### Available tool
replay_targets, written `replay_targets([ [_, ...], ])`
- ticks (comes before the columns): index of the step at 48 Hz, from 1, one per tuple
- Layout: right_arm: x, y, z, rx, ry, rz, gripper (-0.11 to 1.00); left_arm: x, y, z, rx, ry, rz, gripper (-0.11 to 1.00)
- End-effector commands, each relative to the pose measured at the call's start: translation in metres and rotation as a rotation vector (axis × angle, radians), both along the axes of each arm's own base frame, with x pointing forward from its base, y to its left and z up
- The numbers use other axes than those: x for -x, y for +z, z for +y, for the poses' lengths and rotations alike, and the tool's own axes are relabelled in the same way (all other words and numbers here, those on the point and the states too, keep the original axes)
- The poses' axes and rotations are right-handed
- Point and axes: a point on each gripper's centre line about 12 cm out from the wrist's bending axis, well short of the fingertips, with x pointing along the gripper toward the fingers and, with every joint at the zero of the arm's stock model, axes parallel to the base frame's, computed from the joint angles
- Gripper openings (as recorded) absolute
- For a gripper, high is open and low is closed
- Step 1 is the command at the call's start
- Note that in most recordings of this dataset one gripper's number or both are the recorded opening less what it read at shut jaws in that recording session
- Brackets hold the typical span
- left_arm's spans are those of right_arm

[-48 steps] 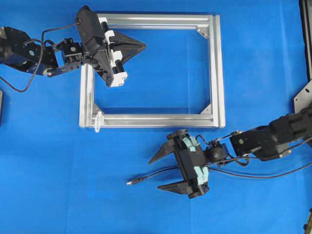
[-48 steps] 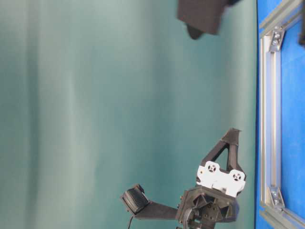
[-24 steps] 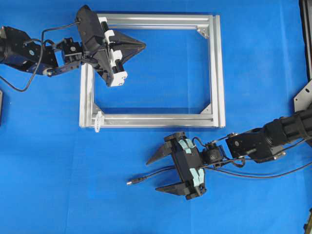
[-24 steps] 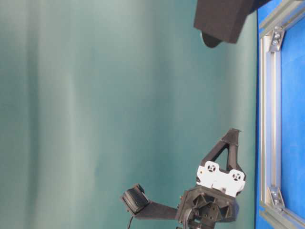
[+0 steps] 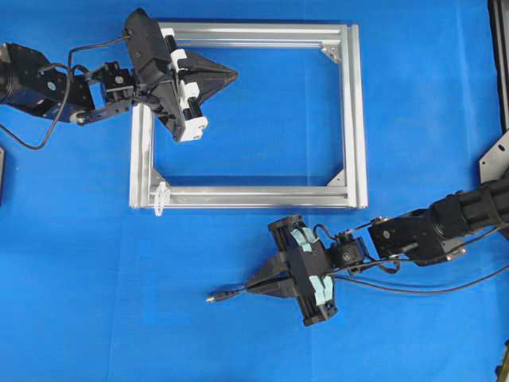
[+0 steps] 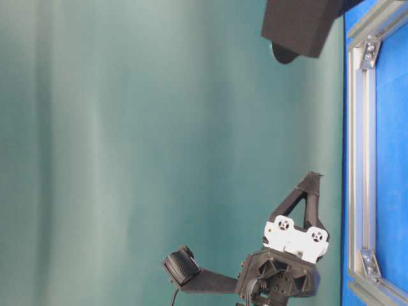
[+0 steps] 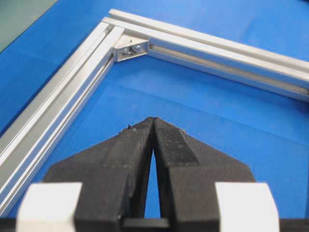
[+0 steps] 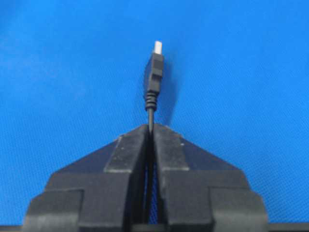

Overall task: Insert the wire through the string loop located on the left side.
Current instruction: 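Close the right gripper on the cable just behind the USB plug, then carry the plug up to the white zip-tie loop at the frame corner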

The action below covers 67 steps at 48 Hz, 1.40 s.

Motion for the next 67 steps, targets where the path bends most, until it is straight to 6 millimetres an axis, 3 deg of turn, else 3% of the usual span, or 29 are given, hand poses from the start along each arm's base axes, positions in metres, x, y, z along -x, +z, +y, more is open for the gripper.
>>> replay_targets([
  [1, -0.005, 0.010, 0.002, -0.008, 0.002, -0.033, 0.00, -0.001, 0.013, 0.001, -0.011, 0.001, -0.037, 0.00],
  [11, -0.003, 0.019, 0.001, -0.013, -0.001, -0.034, 0.00, -0.001, 0.013, 0.001, -0.011, 0.001, -0.038, 0.00],
  [32, 0.005, 0.075, -0.003, 0.015, -0.006, -0.009, 0.00, -0.001, 0.013, 0.001, -0.008, 0.002, -0.038, 0.00],
  [67, 0.006, 0.076, -0.003, 0.019, -0.005, -0.007, 0.00, -0.001, 0.013, 0.001, -0.006, 0.002, -0.035, 0.00],
])
